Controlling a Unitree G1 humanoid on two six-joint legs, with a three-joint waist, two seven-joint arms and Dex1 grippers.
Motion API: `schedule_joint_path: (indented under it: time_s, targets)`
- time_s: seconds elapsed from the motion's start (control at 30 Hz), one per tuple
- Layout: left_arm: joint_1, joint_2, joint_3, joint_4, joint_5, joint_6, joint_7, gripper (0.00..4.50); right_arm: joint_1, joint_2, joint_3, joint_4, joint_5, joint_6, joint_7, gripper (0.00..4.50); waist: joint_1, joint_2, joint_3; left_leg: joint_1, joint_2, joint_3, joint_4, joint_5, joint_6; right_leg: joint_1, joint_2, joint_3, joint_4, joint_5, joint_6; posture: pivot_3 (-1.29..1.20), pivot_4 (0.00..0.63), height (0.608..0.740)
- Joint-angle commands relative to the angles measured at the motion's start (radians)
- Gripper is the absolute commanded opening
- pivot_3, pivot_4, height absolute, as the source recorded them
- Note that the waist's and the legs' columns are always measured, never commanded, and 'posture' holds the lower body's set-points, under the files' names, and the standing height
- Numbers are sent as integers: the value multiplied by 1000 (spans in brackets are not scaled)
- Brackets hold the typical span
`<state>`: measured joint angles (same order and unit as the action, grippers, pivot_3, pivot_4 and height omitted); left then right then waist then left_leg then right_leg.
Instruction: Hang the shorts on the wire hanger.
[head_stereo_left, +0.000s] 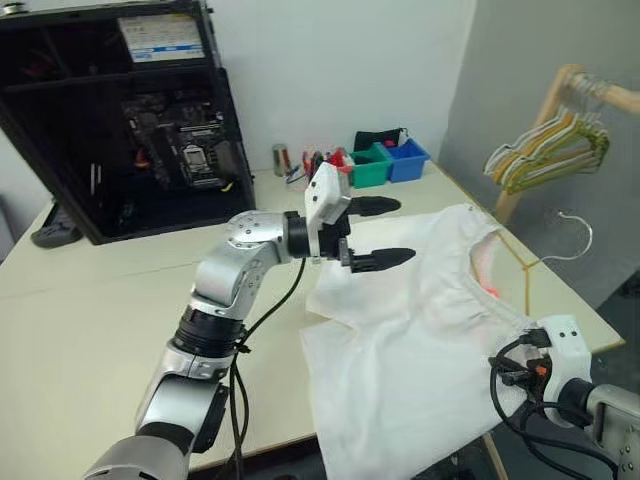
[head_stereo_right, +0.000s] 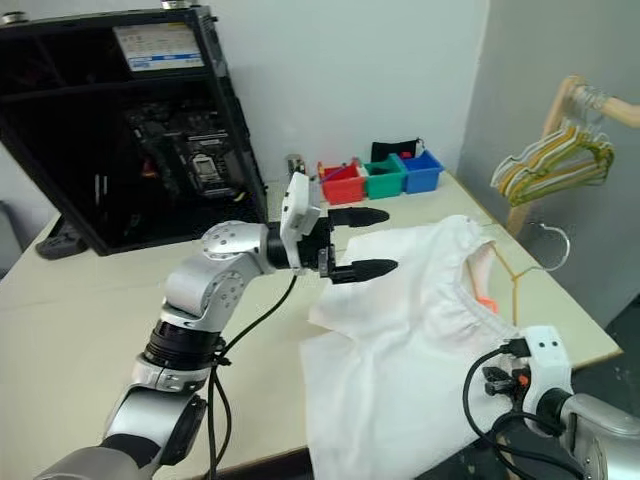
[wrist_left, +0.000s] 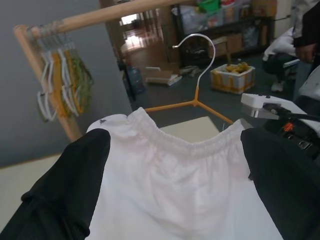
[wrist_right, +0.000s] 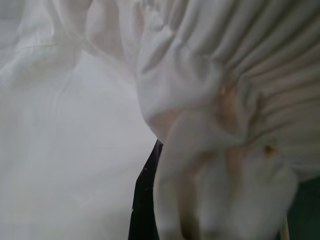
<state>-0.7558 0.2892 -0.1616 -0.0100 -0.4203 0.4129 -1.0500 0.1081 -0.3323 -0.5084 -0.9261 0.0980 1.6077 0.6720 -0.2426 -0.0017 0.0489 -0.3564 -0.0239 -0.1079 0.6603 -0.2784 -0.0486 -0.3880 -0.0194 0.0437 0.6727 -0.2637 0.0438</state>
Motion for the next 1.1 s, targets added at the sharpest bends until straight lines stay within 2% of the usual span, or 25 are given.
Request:
schedule_joint_path:
  time_s: [0.03, 0.17, 0.27, 0.53, 0.73, 1.1]
  targets:
    - [-31, -51, -12, 44, 19, -56, 29, 4466, -105, 5, -115, 12, -58, 7, -138, 0, -23, 3, -2, 0, 0, 0, 0, 0, 0, 0, 0, 0, 0, -1, 0, -419, 0, 740]
    - [-66, -106, -12, 101, 34, -90, 59, 4466, -295, 11, -189, 92, -111, 7, -263, 0, -64, 3, -2, -1, -1, 0, 0, 0, 1, 0, -1, -1, 0, -3, 2, -436, 0, 740]
    - [-78, -125, -22, 121, 42, -110, 56, 4466, -382, -9, -198, 137, -125, 7, -316, 0, -91, 4, -2, -2, -1, 1, 0, -2, 4, 0, -2, -1, 0, -4, 2, -447, 0, 740]
    - [-93, -150, -26, 135, 46, -127, 51, 4466, -438, -52, -166, 202, -112, 7, -381, 0, -138, 5, -3, -4, 0, 2, 0, -4, 6, 1, -3, 1, 2, -8, 3, -443, 0, 740]
    - [-98, -162, -27, 138, 52, -130, 59, 4466, -521, -178, -192, 362, -131, 7, -424, 0, -145, 5, -3, -3, -1, 2, 0, -6, 11, 1, -6, 1, 2, -9, 5, -427, 0, 740]
    - [-100, -178, -32, 139, 69, -132, 64, 4466, -676, -223, -280, 608, -139, 7, -488, 0, -144, 5, -3, -4, -1, 4, 0, -6, 11, 2, -5, 2, 1, -9, 5, -414, 0, 740]
